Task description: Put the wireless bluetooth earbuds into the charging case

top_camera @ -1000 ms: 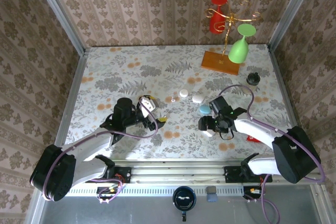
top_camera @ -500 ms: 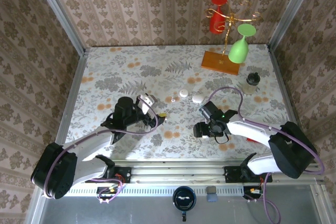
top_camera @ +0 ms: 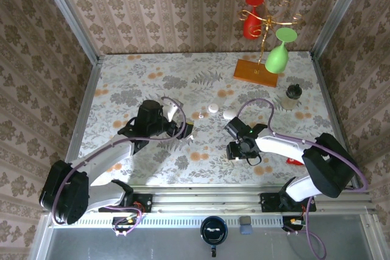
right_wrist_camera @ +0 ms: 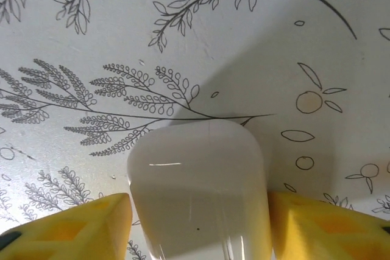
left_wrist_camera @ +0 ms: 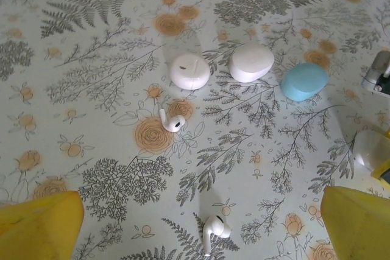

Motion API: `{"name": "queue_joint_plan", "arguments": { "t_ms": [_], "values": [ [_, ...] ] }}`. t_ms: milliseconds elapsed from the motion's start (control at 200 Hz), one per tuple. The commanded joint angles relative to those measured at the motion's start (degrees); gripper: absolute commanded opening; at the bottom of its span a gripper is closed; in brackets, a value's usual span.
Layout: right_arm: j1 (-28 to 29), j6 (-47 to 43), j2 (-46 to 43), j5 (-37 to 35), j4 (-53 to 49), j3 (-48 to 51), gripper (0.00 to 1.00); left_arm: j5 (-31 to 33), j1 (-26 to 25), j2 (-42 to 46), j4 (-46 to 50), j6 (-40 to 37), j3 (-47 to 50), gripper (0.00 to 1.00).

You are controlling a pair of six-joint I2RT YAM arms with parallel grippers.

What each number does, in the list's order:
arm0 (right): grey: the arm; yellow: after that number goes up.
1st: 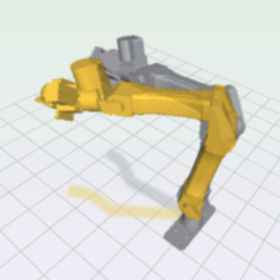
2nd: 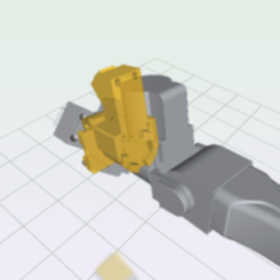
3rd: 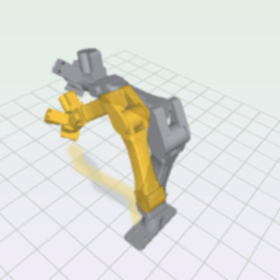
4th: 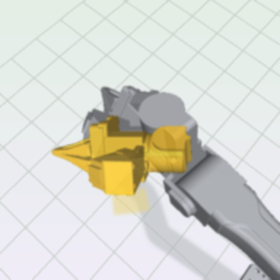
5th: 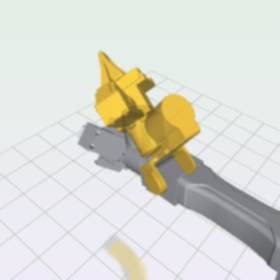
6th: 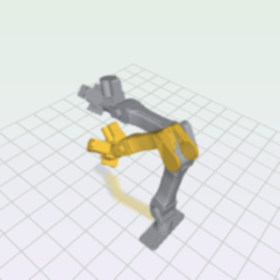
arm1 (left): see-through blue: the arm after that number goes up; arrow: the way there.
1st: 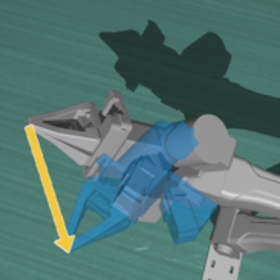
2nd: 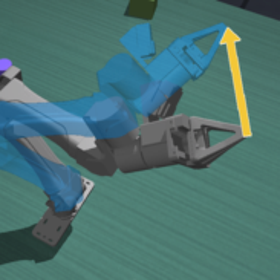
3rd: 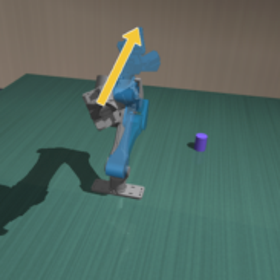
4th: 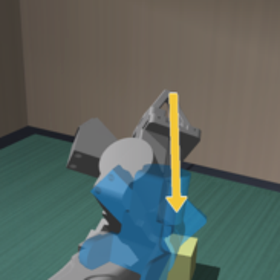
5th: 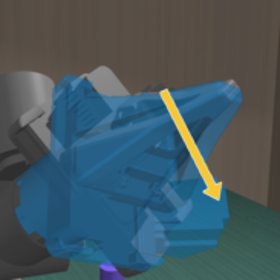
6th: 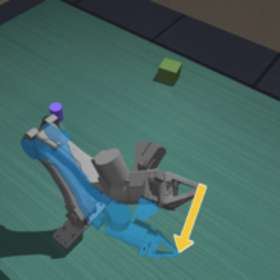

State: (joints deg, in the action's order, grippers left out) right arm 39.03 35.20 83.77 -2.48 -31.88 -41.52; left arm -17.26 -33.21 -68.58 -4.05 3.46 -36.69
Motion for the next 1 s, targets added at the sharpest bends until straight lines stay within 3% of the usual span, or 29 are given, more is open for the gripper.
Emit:
{"name": "queue_joint_plan", "arguments": {
  "t_ms": [0,145,375,425,470,535,615,780,995],
  "values": [
    [0.85,-1.07,1.63,-0.96,-4.47,-1.24,0.54,1.33,0.74,-0.18,4.01,6.88,-1.81,1.00],
    [1.13,-2.68,0.75,-1.56,-6.00,-2.58,0.45,1.08,1.12,0.25,3.80,11.44,-1.63,1.00],
    [1.22,-10.18,-6.94,-1.55,-0.34,-1.83,0.40,-5.60,2.14,0.13,5.34,14.35,-3.04,1.00],
    [1.23,-12.91,-8.97,-1.30,0.78,-1.68,0.39,-7.73,2.47,0.58,4.66,16.64,-2.74,0.90],
    [1.31,-15.63,-10.65,-1.15,3.16,-1.96,0.39,-10.57,3.00,0.80,4.75,18.50,-3.19,0.89],
    [1.38,-21.51,-12.93,0.03,5.73,-2.01,0.38,-13.79,3.58,1.35,6.01,19.56,-4.31,0.98],
    [1.57,-27.17,-15.65,2.04,10.66,-1.65,0.38,-17.81,4.16,2.50,6.88,18.95,-4.82,1.00],
    [1.84,-42.00,-19.03,5.94,16.64,-1.72,0.38,-21.58,4.31,3.75,13.71,19.38,-7.64,0.92],
    [2.63,-57.97,-18.82,8.75,16.42,-5.24,0.38,-23.87,-0.27,5.64,11.49,20.89,-7.15,0.83]
  ]
}}
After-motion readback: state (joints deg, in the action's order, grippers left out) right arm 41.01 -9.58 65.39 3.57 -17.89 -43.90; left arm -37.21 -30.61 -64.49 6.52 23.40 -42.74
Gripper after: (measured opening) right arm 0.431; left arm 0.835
